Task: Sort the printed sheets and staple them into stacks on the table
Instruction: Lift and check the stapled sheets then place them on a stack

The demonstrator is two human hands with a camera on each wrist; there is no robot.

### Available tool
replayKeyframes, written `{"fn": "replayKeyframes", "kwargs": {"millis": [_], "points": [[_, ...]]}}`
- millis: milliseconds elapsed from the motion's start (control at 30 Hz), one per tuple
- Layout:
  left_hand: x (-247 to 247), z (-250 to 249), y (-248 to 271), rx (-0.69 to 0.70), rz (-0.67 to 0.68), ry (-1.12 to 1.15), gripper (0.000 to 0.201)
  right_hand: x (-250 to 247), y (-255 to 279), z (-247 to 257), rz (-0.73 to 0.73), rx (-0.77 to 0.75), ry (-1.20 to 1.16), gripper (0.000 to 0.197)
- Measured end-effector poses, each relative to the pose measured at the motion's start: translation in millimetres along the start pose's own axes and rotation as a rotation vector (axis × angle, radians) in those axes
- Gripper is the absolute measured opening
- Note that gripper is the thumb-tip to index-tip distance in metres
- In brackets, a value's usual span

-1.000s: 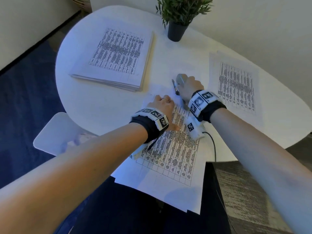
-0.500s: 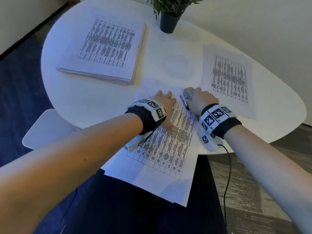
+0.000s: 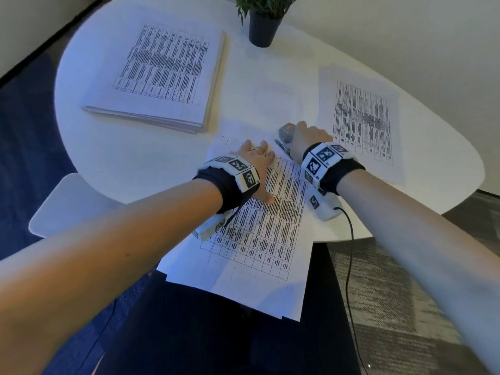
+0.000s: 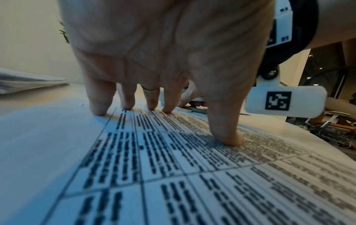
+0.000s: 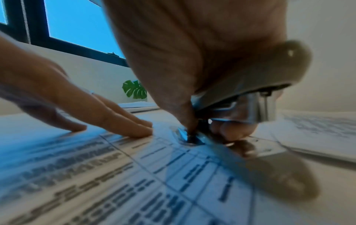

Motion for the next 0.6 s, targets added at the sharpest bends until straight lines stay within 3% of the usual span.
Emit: {"fn": "replayKeyframes", "kwargs": {"millis": [100,267,433,533,600], "points": [[0,0,0,-0.009,0.006,-0.002,0.109,-2,-3,6,0.031,-0.046,-0.011,0.036],[1,1,2,-0.009,0.004,0.036,0.109,-14,-19,18,-0.019,-0.158,-0.029,0.019],[-2,8,1,0.024,0.009,0.082,0.11,-20,-19,14,-0.017,-0.033,-0.292,0.041],[-7,17,3,0.015,-0.022,0.267,0.092,-19,4,6,-0.04,-0.102,-0.393,0.041],[-11,25,6,-0.077,-0.118,0.562,0.08,-24,26,3,-0.063,-0.164,-0.417,0.037]]}}
Point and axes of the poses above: each hand's wrist, its own y-axis away from the middle knuckle, its own x-axis out of the palm, z = x × y, the point moved 2 cm from there along -y, towards the middle knuckle, and after that the axes turned 9 degrees about -x, right-handed, at the moved point
